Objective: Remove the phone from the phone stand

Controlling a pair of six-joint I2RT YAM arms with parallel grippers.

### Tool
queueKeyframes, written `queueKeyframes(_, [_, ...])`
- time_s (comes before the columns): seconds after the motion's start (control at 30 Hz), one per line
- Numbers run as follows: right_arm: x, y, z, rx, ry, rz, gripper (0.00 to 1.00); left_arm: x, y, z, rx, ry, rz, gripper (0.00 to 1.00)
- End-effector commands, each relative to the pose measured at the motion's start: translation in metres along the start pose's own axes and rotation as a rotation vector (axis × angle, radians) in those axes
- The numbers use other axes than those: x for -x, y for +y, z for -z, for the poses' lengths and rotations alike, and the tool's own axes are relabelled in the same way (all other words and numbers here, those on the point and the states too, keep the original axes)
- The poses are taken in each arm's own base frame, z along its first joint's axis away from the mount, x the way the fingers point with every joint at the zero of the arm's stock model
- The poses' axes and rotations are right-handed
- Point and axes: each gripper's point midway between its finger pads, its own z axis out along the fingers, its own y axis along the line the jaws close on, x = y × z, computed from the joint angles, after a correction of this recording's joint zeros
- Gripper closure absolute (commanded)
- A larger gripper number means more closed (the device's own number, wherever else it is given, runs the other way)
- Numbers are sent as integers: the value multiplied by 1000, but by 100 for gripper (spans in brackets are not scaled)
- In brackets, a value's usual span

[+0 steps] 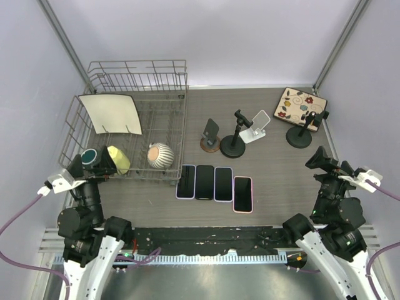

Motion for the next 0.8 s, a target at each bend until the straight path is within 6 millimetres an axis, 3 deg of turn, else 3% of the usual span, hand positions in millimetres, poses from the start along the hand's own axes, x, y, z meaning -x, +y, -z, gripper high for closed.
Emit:
queueKeyframes(0.0, [1, 6, -1, 22, -26, -38, 7, 27, 3, 5, 1, -137, 64, 0])
queueKeyframes(0.77, [-11, 5, -11, -19, -22, 31, 8, 26, -7, 3, -45, -121, 67, 0])
